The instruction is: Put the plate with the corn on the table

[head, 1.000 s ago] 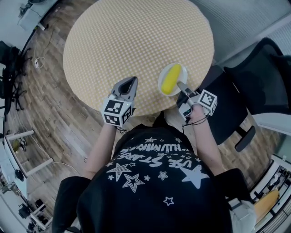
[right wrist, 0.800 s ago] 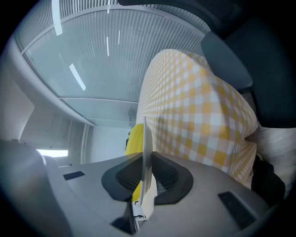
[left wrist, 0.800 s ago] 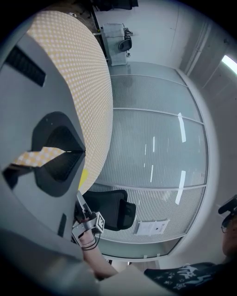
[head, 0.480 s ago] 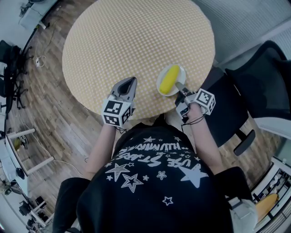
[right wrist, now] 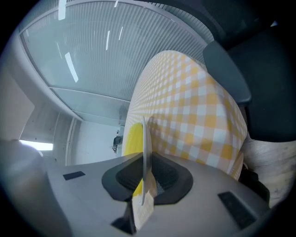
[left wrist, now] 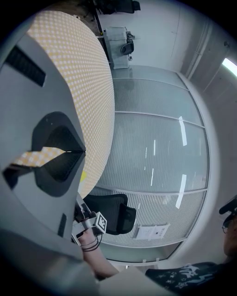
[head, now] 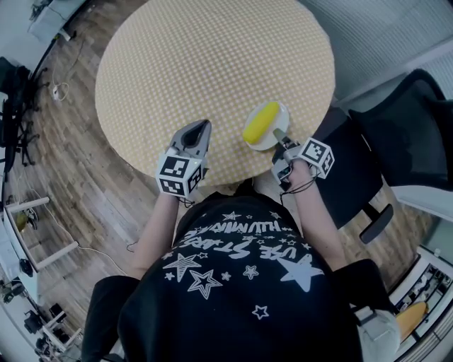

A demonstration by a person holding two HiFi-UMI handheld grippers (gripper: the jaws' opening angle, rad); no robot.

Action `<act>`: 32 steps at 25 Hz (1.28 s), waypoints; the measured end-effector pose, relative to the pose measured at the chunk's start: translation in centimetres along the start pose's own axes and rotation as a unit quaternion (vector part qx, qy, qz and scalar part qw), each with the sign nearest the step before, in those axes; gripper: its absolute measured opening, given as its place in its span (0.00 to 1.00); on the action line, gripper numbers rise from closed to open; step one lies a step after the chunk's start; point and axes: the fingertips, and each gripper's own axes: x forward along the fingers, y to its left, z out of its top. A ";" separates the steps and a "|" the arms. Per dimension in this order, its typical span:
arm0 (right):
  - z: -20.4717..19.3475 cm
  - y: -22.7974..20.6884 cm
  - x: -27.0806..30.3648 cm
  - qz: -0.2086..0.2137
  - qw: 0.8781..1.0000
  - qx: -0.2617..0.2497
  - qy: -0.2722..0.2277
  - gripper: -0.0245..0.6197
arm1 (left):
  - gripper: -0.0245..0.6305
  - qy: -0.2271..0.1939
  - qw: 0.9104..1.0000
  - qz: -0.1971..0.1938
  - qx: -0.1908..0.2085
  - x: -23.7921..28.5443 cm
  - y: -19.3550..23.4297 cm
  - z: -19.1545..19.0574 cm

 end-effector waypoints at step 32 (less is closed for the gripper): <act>-1.0 2.5 -3.9 -0.081 0.980 -0.154 -0.099 0.30 | 0.05 -0.028 0.999 -0.027 0.005 -5.8 0.0 -1.4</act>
